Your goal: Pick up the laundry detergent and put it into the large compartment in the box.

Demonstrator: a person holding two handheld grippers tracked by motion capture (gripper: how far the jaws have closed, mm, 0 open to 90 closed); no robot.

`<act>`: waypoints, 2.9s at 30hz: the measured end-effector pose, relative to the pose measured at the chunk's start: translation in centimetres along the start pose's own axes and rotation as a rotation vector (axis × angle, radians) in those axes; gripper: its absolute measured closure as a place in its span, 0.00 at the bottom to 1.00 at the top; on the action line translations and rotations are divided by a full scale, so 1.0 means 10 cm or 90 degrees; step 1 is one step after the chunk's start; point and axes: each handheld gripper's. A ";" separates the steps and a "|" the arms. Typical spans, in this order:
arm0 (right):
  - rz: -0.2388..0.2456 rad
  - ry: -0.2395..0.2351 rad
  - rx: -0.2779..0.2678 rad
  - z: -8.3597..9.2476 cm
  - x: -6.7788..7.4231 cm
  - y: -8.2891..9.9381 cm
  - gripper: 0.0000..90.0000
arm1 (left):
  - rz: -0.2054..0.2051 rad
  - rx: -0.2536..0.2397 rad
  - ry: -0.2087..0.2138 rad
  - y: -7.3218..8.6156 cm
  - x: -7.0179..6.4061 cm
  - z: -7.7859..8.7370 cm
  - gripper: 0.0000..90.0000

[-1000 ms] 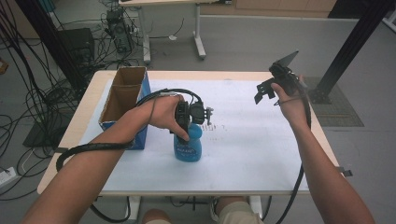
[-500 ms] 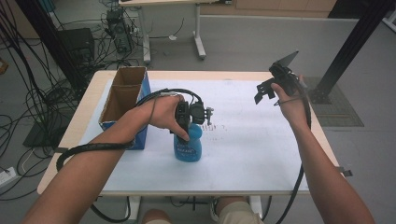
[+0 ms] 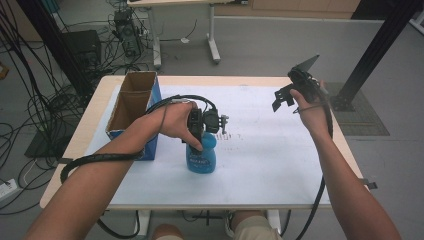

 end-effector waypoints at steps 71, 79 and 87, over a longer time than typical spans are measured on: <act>0.002 0.001 -0.003 -0.02 -0.01 0.04 0.07 | 0.014 0.017 0.002 -0.07 -0.01 0.04 0.41; -0.001 0.002 -0.001 -0.03 -0.03 0.07 0.07 | 0.065 0.025 0.005 -0.12 0.04 0.25 0.41; 0.006 0.004 -0.003 -0.02 0.01 0.07 0.07 | 0.134 0.012 -0.021 -0.08 0.07 0.65 0.41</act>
Point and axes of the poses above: each handheld gripper's, and its own axes: z roughly backward along the jaws, y roughly out of its underside, x roughly to its left, and after that the axes turned 10 degrees about z, right-handed
